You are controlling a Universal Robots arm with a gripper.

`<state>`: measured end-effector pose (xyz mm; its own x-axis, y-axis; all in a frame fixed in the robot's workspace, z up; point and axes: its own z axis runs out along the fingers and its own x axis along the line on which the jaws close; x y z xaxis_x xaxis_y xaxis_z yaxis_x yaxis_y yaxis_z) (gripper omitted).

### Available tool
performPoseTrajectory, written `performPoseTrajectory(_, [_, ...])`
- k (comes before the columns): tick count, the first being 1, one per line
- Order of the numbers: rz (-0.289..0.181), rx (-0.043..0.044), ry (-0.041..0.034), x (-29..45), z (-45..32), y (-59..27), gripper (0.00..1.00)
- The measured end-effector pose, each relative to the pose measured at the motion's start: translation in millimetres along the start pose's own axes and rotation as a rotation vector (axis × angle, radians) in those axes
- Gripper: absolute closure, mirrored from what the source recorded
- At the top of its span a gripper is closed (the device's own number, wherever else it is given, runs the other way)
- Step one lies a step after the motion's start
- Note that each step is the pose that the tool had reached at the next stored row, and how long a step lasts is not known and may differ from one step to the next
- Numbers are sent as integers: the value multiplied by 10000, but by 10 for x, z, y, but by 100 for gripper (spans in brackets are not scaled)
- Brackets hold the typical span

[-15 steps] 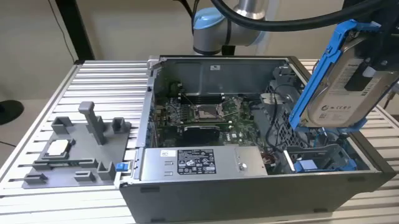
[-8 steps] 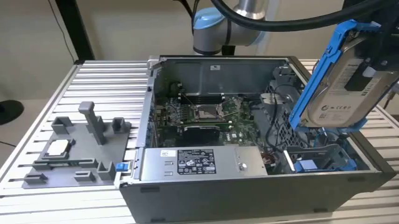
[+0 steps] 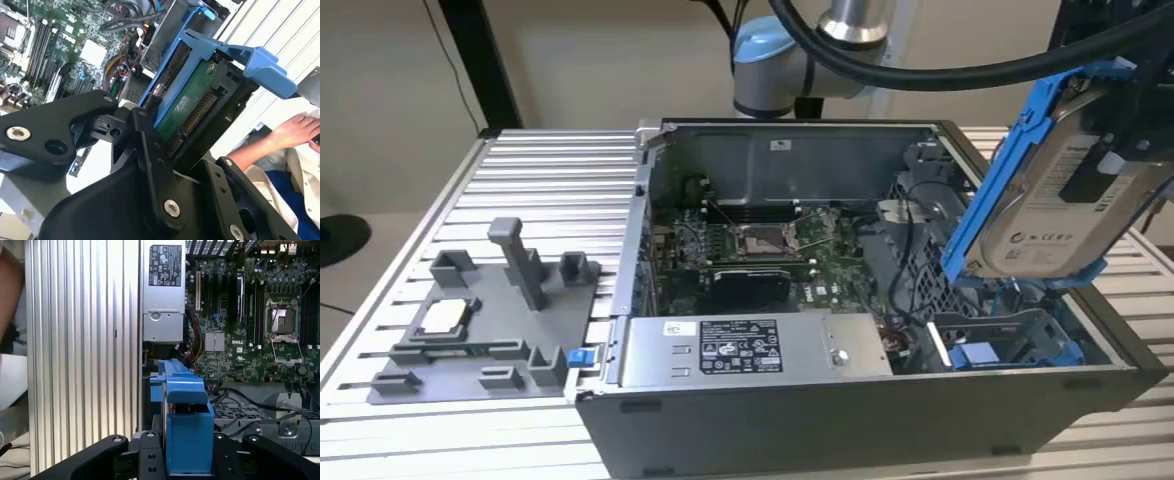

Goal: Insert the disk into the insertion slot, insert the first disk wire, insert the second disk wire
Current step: 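Insert the disk into the insertion slot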

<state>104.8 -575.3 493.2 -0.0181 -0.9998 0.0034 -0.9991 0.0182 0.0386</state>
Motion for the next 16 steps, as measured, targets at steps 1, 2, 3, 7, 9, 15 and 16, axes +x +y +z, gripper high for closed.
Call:
performPoseTrajectory(1, [0,0,0,2,7,-16,100])
performPoseTrajectory(2, [1,0,0,3,14,-34,100])
performPoseTrajectory(3, [0,0,1,4,20,-55,100])
performPoseTrajectory(7, [0,0,-1,10,47,-136,100])
performPoseTrajectory(9, [0,1,-3,14,61,-165,100])
performPoseTrajectory(15, [-7,28,-204,64,90,-208,100])
performPoseTrajectory(16, [-10,29,-282,83,94,-210,100])
